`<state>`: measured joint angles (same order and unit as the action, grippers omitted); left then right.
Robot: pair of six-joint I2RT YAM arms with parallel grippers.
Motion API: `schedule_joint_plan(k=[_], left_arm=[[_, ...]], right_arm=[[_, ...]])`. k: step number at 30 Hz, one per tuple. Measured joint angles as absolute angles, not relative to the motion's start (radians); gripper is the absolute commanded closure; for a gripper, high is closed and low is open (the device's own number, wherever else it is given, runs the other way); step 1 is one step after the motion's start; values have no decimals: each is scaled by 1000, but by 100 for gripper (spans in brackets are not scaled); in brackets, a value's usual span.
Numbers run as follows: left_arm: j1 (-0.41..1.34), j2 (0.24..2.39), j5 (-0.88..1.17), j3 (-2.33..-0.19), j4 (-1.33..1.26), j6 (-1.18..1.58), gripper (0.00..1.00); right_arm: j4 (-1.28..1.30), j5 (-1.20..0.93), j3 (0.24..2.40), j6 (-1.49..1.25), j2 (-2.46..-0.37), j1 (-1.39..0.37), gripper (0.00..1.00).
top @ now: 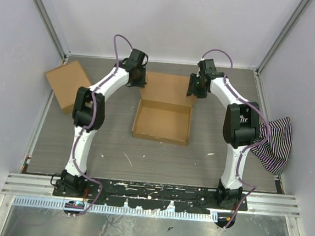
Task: Fold the paper box
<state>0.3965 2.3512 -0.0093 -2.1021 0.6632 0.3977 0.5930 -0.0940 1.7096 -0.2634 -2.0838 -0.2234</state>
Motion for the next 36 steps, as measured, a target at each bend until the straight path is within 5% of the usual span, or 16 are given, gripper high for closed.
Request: schedule_joint_plan(k=[5,15,36], left_arm=[[398,2135,-68,-1740,453,398,100],[402,1792,-99,-1138,-183,383,100],[456,1654,-84,-648,-1165,176,100]], right_arm=[[617,-80,1710,-248,-2084,-222,35],[628,-191,1709,-204,-2022,-162,34],[696,-318,1821,-106,-1936,-149,51]])
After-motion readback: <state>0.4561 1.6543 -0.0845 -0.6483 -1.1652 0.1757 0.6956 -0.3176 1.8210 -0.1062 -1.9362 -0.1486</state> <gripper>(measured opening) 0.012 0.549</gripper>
